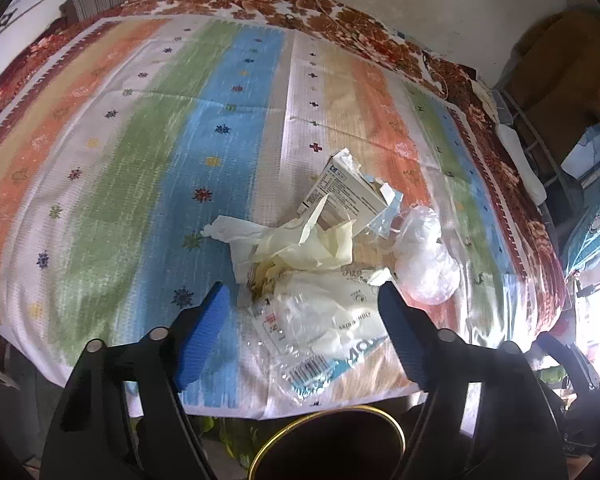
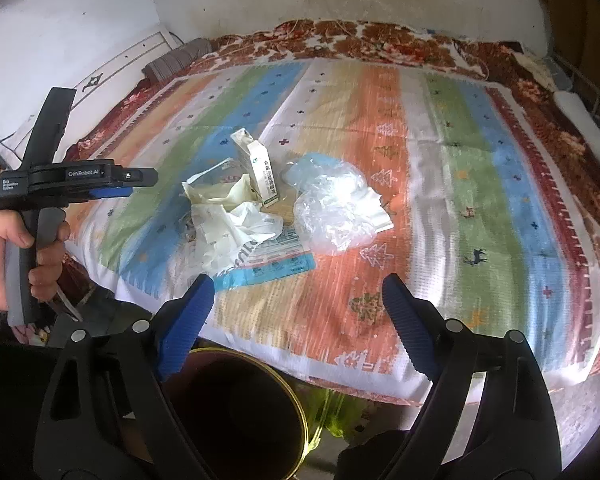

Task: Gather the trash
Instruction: 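Move both open grippers forward over the trash pile on the bed, then grasp the clear plastic bag with right gripper while left grasps white tissue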

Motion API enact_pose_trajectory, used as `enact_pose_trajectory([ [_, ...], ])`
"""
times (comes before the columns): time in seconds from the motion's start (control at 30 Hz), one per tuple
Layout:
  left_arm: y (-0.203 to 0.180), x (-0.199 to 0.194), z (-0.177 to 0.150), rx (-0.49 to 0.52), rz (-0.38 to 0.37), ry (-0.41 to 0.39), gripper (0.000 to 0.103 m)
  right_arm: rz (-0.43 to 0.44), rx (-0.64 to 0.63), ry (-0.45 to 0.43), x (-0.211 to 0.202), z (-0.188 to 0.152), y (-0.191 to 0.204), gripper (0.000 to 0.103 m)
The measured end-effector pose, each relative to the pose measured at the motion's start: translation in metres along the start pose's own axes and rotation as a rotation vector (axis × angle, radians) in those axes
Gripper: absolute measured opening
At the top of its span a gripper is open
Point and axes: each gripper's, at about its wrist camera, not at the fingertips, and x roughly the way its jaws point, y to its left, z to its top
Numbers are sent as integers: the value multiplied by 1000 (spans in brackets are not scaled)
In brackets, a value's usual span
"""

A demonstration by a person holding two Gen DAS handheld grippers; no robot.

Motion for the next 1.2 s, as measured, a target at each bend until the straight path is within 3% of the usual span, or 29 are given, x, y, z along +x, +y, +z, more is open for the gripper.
enact_pose_trajectory([
  [0.13, -1, 18, 3, 10, 14, 20, 61, 0, 13, 23, 16, 8, -7, 81],
  [0.63, 3, 56, 30, 2, 52, 34, 61, 10, 75, 113, 87, 39, -32, 77],
  [0.8, 6, 67, 37, 9, 42, 47, 56, 2, 90, 139, 109, 47, -37, 77],
  [0.9, 3, 72, 39, 28, 37, 62, 54, 12, 86, 153, 120, 51, -36, 74],
  [0.97, 2, 77, 39, 44, 51, 72, 52, 12, 81, 167, 128, 53, -36, 68],
  [1.03, 2, 80, 40, 48, 53, 74, 44, 5, 85, 175, 135, 55, -39, 65],
  [1.2, -1, 85, 37, 83, 39, 90, 10, 19, 98, 209, 147, 53, -43, 48],
])
